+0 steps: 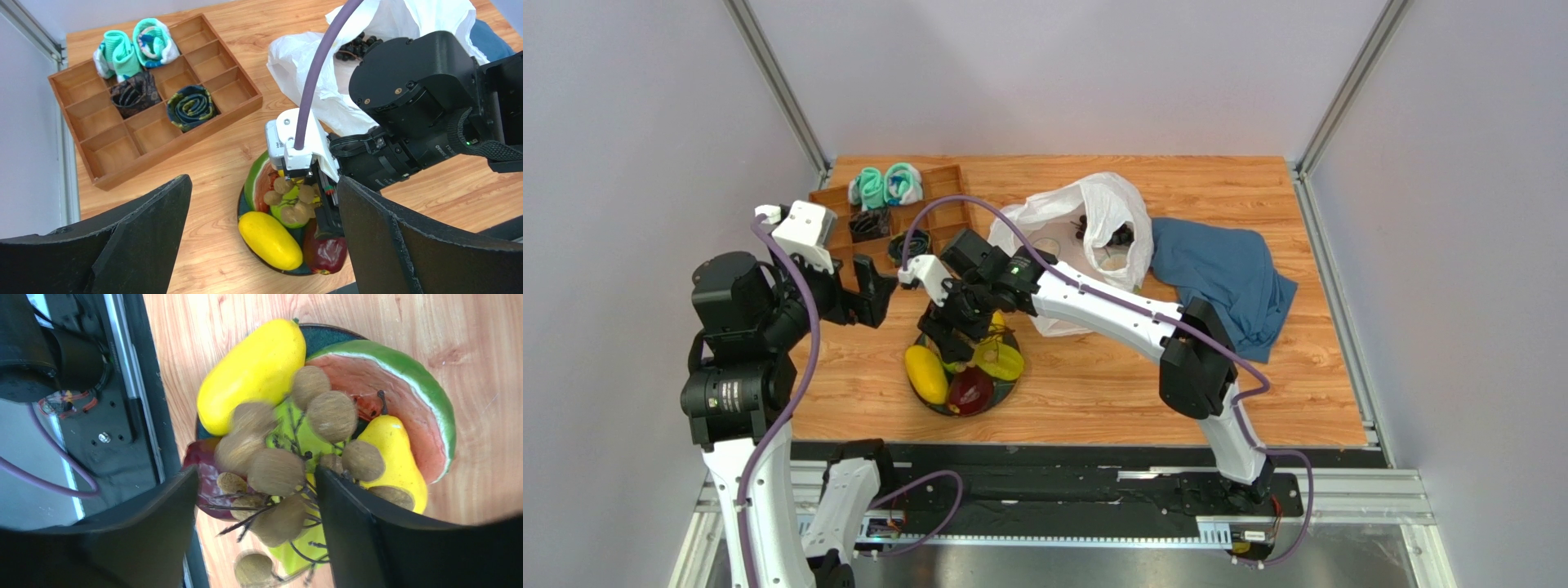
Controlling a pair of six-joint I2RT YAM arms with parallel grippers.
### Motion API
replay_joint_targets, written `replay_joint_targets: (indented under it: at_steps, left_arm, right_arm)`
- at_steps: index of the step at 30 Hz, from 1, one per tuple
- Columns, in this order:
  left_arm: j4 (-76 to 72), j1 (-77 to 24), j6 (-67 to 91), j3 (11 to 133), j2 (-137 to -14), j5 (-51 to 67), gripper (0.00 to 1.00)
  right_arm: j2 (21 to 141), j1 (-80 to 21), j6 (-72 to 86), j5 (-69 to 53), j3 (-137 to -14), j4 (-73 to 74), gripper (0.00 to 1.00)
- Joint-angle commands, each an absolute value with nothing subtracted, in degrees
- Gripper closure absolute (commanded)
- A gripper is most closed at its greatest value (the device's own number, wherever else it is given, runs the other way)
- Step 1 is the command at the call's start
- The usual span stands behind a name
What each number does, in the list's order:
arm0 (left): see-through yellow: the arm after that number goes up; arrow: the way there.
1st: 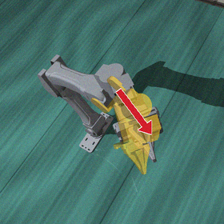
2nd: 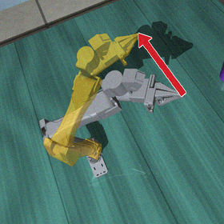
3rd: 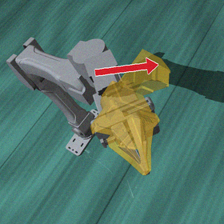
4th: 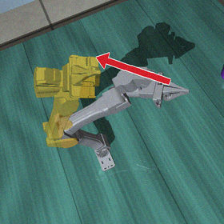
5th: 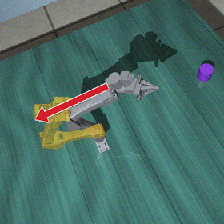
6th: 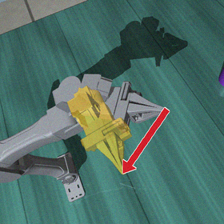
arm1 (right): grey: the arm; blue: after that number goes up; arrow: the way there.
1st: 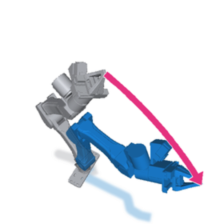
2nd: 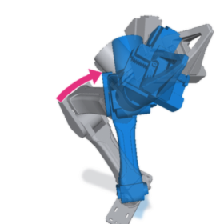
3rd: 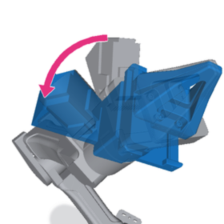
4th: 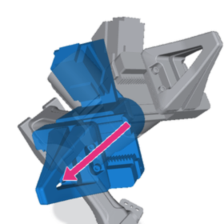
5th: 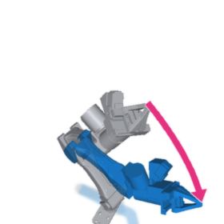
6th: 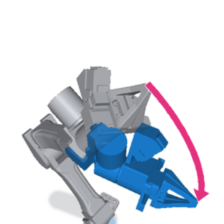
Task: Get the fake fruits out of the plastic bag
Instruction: Place the fake fruit on the plate, then take out the fake fruit from the plastic bag.
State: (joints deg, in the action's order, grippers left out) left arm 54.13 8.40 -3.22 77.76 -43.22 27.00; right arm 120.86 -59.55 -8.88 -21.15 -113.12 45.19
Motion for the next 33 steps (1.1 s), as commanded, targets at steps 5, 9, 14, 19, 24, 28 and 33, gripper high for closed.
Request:
replay_joint_targets:
  at_steps: [5, 9, 14, 19, 24, 28, 33]
  left_arm:
    - [50.0, 9.0, -0.7, 76.9, -45.5, 31.0, 0.04]
    - [46.9, 8.9, -0.3, 78.1, -49.0, 32.8, 0.01]
    - [43.7, 7.6, 2.8, 81.2, -56.4, 36.4, 0.01]
    - [42.4, 0.3, 0.3, 83.8, -63.9, 35.4, 0.01]
    - [42.1, -2.4, 0.3, 87.0, -70.4, 35.9, 0.01]
    - [42.6, -6.7, -2.5, 91.0, -76.6, 37.0, 0.01]
    - [42.4, -13.8, -4.9, 92.5, -82.6, 36.6, 0.01]
  right_arm:
    - [109.0, -59.9, -6.3, -18.8, -115.3, 43.5, 0.00]
    - [101.6, -59.3, -10.2, -17.8, -110.5, 46.9, 0.00]
    - [96.3, -53.3, -13.9, -15.1, -101.5, 50.1, 0.05]
    - [97.1, -42.8, -18.8, -12.1, -97.2, 51.1, 0.10]
    - [101.6, -39.0, -25.5, -7.9, -96.5, 51.3, 0.14]
    - [105.7, -39.0, -30.0, -1.6, -97.1, 47.7, 0.22]
    - [111.7, -38.3, -34.6, 7.3, -99.9, 44.9, 0.23]
